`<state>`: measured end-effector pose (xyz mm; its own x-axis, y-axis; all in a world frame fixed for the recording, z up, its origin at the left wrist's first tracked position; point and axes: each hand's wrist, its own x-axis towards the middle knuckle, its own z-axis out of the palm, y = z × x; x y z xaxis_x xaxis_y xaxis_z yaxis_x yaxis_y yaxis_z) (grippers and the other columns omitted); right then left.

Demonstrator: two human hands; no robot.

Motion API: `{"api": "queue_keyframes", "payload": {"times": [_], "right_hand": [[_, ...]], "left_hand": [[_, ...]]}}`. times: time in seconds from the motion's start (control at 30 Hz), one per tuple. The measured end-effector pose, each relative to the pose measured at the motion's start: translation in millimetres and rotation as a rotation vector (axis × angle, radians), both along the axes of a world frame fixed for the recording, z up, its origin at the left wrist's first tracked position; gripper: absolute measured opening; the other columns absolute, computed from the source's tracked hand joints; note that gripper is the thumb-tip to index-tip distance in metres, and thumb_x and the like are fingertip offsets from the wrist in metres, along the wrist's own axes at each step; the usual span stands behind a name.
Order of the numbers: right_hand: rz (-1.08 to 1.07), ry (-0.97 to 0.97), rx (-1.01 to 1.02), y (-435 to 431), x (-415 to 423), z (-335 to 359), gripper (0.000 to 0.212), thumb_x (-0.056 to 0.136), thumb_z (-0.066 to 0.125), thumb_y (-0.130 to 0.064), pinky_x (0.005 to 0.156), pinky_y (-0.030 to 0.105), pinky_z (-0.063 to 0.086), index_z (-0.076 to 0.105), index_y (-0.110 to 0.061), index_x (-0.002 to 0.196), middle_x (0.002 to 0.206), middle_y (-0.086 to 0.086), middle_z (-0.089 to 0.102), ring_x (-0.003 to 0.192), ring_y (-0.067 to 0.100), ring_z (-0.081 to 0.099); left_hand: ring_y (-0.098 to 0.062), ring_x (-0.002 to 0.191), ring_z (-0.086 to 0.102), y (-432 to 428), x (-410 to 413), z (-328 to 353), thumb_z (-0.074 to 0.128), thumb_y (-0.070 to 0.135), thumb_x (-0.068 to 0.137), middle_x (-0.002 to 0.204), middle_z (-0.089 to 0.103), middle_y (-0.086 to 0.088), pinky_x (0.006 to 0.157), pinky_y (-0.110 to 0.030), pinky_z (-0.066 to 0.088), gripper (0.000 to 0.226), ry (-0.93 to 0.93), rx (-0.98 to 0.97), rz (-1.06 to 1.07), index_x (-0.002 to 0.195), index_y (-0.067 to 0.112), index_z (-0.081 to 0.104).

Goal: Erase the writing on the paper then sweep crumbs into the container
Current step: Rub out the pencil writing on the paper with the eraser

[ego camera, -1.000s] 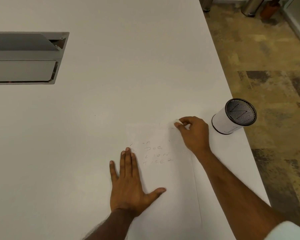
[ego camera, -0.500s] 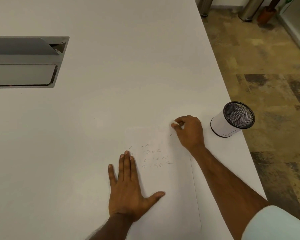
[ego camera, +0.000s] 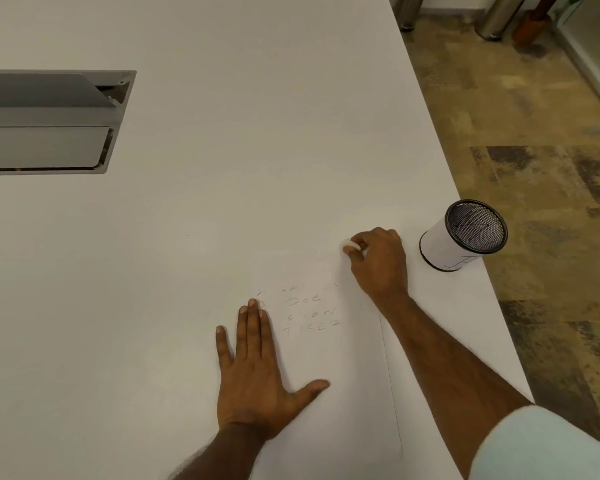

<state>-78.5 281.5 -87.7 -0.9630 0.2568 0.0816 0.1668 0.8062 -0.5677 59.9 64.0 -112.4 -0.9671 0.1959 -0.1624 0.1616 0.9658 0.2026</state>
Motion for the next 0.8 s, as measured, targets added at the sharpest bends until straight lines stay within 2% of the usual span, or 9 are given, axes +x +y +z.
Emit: {"api": "queue_keyframes", "payload": {"times": [0.07, 0.17, 0.2, 0.27, 0.37, 0.5, 0.63, 0.73, 0.8], "right_hand": [[-0.062, 0.000, -0.106, 8, -6, -1, 0.010, 0.083, 0.071, -0.024, 0.076, 0.036, 0.048, 0.071, -0.014, 0.082, 0.081, 0.001, 0.068, 0.084, 0.021, 0.057], [-0.222, 0.022, -0.420, 19, 5, 6, 0.011, 0.079, 0.077, -0.022, 0.074, 0.028, 0.051, 0.072, -0.014, 0.085, 0.078, -0.002, 0.068, 0.068, 0.005, 0.059], [-0.217, 0.024, -0.450, 19, 12, 7, 0.011, 0.079, 0.077, -0.022, 0.072, 0.025, 0.050, 0.072, -0.015, 0.086, 0.077, -0.004, 0.068, 0.065, 0.000, 0.056], [-0.107, 0.015, -0.384, 13, 30, 5, 0.010, 0.078, 0.077, -0.022, 0.069, 0.020, 0.046, 0.072, -0.018, 0.086, 0.077, -0.007, 0.066, 0.066, 0.000, 0.054], [0.050, 0.027, -0.200, 4, 41, -5, 0.010, 0.078, 0.077, -0.021, 0.073, 0.025, 0.043, 0.071, -0.019, 0.085, 0.081, -0.006, 0.066, 0.079, 0.012, 0.054], [0.011, 0.041, -0.012, 10, 15, -4, 0.004, 0.083, 0.071, -0.020, 0.071, 0.029, 0.042, 0.070, -0.016, 0.082, 0.083, 0.001, 0.064, 0.087, 0.020, 0.051], [-0.048, -0.021, -0.098, 23, -9, -1, 0.006, 0.083, 0.070, -0.024, 0.073, 0.030, 0.043, 0.071, -0.018, 0.083, 0.083, -0.001, 0.066, 0.088, 0.020, 0.056], [-0.076, 0.042, -0.226, 26, 7, 0, 0.008, 0.081, 0.072, -0.027, 0.072, 0.030, 0.048, 0.071, -0.019, 0.082, 0.079, -0.006, 0.067, 0.079, 0.014, 0.060], [-0.039, 0.035, -0.244, 20, 24, -2, 0.007, 0.080, 0.074, -0.024, 0.070, 0.028, 0.046, 0.072, -0.018, 0.083, 0.079, -0.006, 0.066, 0.076, 0.012, 0.058]], "left_hand": [[-0.033, 0.152, 0.016, 0, 1, 0, 0.033, 0.098, 0.072, 0.165, 0.015, -0.018, 0.115, -0.065, 0.015, 0.132, -0.011, 0.004, -0.002, 0.155, -0.004, 0.021], [-0.033, 0.152, 0.016, -1, 2, -1, 0.034, 0.098, 0.071, 0.166, 0.013, -0.018, 0.116, -0.065, 0.014, 0.132, -0.005, 0.021, 0.003, 0.155, -0.003, 0.020], [-0.033, 0.152, 0.016, -1, 1, -1, 0.035, 0.098, 0.071, 0.166, 0.013, -0.017, 0.116, -0.065, 0.014, 0.132, -0.007, 0.025, 0.005, 0.155, -0.003, 0.021], [-0.033, 0.152, 0.015, -1, 1, 0, 0.035, 0.098, 0.071, 0.166, 0.012, -0.018, 0.116, -0.065, 0.014, 0.132, -0.014, 0.024, 0.000, 0.155, -0.004, 0.021], [-0.032, 0.153, 0.015, 0, 1, 0, 0.035, 0.098, 0.071, 0.166, 0.012, -0.017, 0.116, -0.065, 0.014, 0.132, -0.022, 0.019, 0.003, 0.155, -0.003, 0.020], [-0.033, 0.152, 0.016, 0, 1, -1, 0.035, 0.098, 0.071, 0.166, 0.013, -0.018, 0.116, -0.065, 0.014, 0.133, -0.016, 0.013, 0.004, 0.155, -0.003, 0.021], [-0.033, 0.152, 0.018, -1, 1, -2, 0.035, 0.098, 0.071, 0.166, 0.013, -0.018, 0.116, -0.064, 0.014, 0.133, -0.004, 0.005, 0.003, 0.155, -0.004, 0.021], [-0.034, 0.152, 0.018, -1, 0, -2, 0.035, 0.098, 0.071, 0.165, 0.013, -0.018, 0.116, -0.064, 0.013, 0.133, 0.005, 0.011, -0.001, 0.155, -0.004, 0.022], [-0.034, 0.152, 0.017, -1, 1, -1, 0.036, 0.098, 0.071, 0.166, 0.012, -0.018, 0.117, -0.063, 0.012, 0.133, -0.004, 0.014, -0.004, 0.155, -0.004, 0.020]]}}
